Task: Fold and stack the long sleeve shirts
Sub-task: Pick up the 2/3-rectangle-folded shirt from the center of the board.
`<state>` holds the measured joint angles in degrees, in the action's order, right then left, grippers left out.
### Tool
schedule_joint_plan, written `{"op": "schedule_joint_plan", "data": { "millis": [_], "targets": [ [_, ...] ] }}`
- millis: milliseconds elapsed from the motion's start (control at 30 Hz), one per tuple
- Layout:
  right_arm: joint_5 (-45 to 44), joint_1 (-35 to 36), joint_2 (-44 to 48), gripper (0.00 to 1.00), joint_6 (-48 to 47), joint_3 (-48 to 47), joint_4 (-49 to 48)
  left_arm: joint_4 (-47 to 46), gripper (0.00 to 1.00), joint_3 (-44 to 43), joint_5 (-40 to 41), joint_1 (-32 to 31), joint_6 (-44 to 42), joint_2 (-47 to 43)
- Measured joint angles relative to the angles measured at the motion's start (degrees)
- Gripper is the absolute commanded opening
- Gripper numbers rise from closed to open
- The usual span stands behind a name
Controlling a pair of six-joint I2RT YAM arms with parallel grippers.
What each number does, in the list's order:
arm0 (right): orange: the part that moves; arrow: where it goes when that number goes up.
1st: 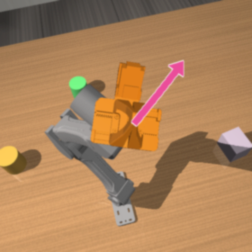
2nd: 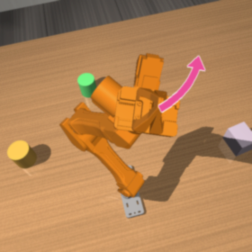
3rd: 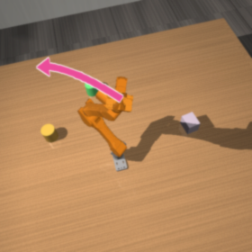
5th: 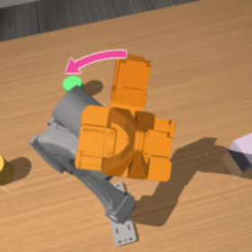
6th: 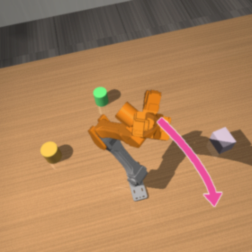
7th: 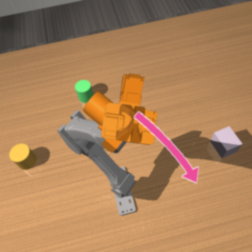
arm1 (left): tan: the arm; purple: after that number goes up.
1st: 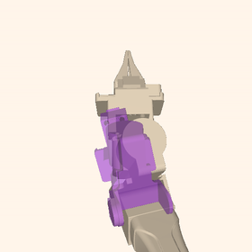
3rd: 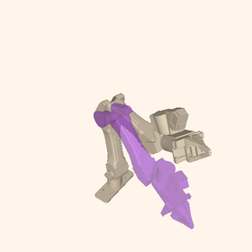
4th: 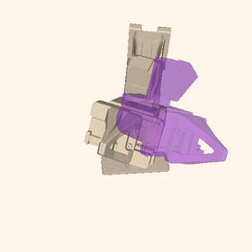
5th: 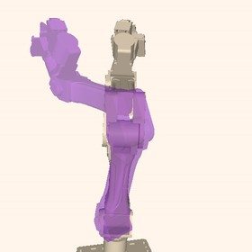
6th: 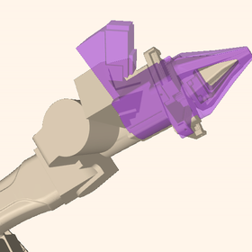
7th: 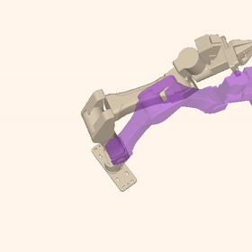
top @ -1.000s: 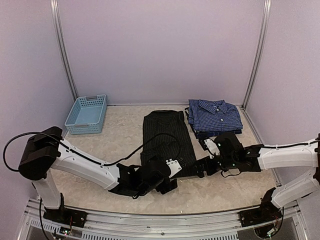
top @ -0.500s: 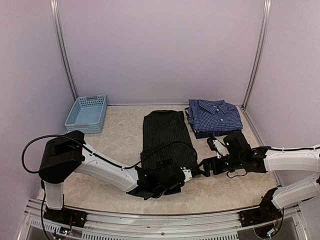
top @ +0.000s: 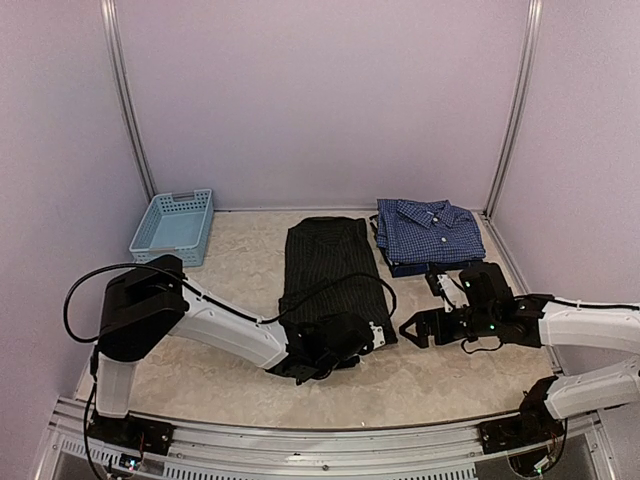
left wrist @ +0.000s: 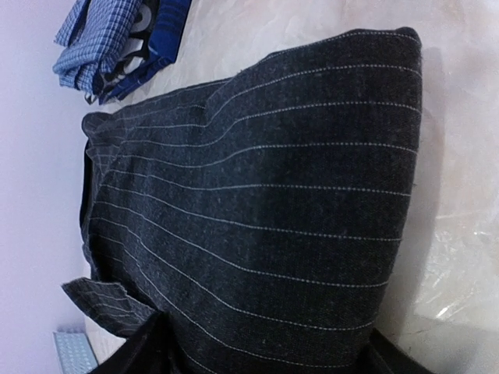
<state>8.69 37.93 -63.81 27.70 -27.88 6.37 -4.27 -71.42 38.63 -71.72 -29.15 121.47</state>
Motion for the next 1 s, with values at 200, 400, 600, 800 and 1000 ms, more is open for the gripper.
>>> {"op": "schedule_joint_plan", "data": {
  "millis": [200,400,600,800,1000],
  "targets": [
    [-0.20,-0.98,2.95,0.97,0.00,0.63,1.18,0.48,0.26,-0.11,-1.66,1.07,-0.33,1.05],
    [-0.46,-1.05,4.44,0.96,-0.02,0.63,1.81,0.24,0.00,-0.20,-3.74,1.27,-0.04,1.81],
    [-1.40,-1.70,5.62,0.96,-0.85,0.59,3.87,2.49,0.00,-1.42,-5.25,1.22,0.92,1.81],
    [-2.58,-2.56,8.22,0.97,-1.90,-1.31,7.39,15.58,0.00,-9.86,-11.74,0.61,7.48,2.89],
    [-3.45,-4.35,9.81,0.96,-3.28,-4.72,10.75,27.58,0.00,-16.63,-25.57,-2.05,15.54,2.95]
  ]
}}
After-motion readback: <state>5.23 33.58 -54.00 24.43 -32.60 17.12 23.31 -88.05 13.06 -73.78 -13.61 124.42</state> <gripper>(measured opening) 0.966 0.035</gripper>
